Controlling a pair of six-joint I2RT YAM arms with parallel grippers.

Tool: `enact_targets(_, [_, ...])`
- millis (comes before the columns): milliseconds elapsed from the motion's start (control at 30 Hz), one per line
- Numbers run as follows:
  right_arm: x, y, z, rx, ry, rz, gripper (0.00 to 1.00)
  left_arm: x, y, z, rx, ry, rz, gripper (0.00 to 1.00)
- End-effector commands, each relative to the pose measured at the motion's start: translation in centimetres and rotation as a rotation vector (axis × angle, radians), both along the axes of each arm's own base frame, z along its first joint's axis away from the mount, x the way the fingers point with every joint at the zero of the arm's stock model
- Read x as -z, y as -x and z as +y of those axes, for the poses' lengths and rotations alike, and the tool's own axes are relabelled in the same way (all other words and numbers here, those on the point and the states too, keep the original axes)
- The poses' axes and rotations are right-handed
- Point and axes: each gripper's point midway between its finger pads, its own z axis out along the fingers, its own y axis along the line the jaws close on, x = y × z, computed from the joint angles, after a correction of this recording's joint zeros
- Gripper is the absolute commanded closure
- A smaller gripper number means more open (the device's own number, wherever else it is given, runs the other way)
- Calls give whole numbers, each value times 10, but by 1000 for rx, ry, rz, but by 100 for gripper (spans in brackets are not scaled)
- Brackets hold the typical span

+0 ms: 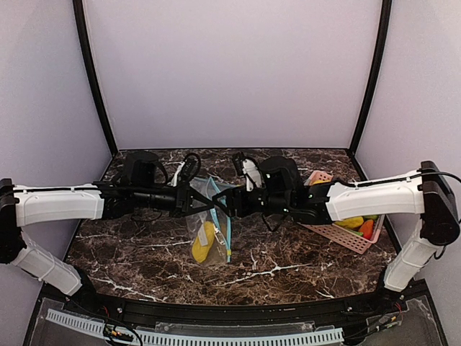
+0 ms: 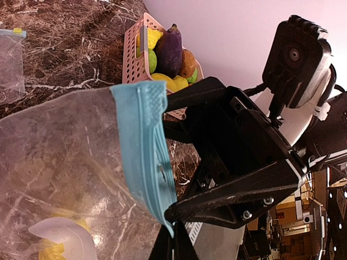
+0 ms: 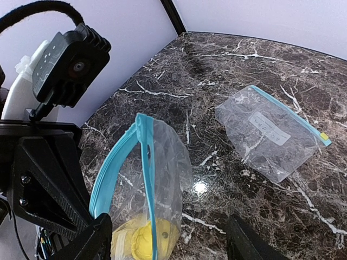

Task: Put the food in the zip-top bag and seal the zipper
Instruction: Place the fake fruit in the zipper food storage bag, then adjust the zipper food storage bag at the center of the board.

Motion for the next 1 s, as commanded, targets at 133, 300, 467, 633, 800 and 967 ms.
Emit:
enact_targets(133, [-24,10,-11,-17,-49,11,31,-17,-6,3,-37,34,-67,99])
enact_targets(300, [-8,13,-22,2,-19,42,38,-17,-6,4,-44,32,-69,99])
enact_targets(467, [8,17,-17,-21,2,86,42,-18,-5,5,-43,34,-67,99])
enact_targets(633, [15,13,-6,-37,19,91,49,-16,-4,6,-41,28,-65,99])
enact_targets(800, [12,7,2,-35,18,92,81,-15,-5,9,-45,-6,-78,99])
enact_targets(967, [3,-6,-18,100,41,84,98,-1,-16,42,-143,-230,-93,99])
